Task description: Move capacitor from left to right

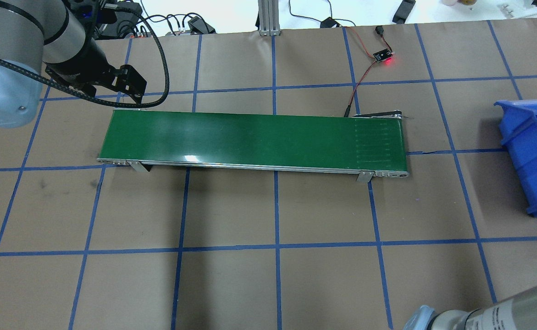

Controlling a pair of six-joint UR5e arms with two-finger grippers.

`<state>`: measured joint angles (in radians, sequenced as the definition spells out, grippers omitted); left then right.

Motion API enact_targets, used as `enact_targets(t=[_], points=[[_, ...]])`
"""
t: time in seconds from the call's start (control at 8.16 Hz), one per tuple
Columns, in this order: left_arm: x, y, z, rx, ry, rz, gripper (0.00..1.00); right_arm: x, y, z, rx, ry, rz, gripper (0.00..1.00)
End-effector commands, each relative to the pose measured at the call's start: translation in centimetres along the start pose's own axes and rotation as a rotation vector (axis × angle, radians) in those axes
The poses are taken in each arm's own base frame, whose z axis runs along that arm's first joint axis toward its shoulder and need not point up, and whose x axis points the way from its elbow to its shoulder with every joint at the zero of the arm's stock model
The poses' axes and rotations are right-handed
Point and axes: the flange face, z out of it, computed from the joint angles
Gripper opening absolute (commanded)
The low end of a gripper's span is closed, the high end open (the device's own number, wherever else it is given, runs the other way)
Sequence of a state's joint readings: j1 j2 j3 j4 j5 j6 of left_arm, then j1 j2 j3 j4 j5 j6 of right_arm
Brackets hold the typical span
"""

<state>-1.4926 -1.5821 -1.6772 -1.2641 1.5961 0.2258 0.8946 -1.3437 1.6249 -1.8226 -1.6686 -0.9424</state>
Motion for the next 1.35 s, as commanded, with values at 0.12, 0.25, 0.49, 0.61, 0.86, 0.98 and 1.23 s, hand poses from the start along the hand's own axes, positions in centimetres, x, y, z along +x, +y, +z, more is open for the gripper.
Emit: enact_targets(t=[0.12,0.25,0.49,0.61,0.86,0.98,1.23], points=[[0.0,0.0,0.0,0.001,0.004,-0.002,1.00,-18.2,-1.4,-10.9,-0.023,0.000,0.046,1.00],[-0.1,0.0,0.1,-0.005,-0.009,0.000,1.00,-24.0,-2.4,-12.6,-0.007,0.016,0.072,1.00],[0.7,-0.2,1.3,-0.053,-0.055,0.023,1.00,-34.2,-4.5,-14.1,0.039,0.008,0.129,1.00],[0.7,-0.3,1.3,-0.049,-0.056,0.023,1.00,-36.9,-4.9,-14.2,0.048,-0.004,0.161,1.00],[0.9,-0.3,1.4,-0.050,-0.053,0.026,1.00,-37.0,-4.8,-14.5,0.057,-0.005,0.159,1.00],[0.9,-0.2,1.4,-0.047,-0.055,0.026,1.00,-37.1,-4.6,-14.7,0.061,-0.006,0.158,1.00],[0.9,-0.3,1.4,-0.046,-0.056,0.027,1.00,-37.3,-4.1,-15.3,0.076,-0.004,0.163,1.00]])
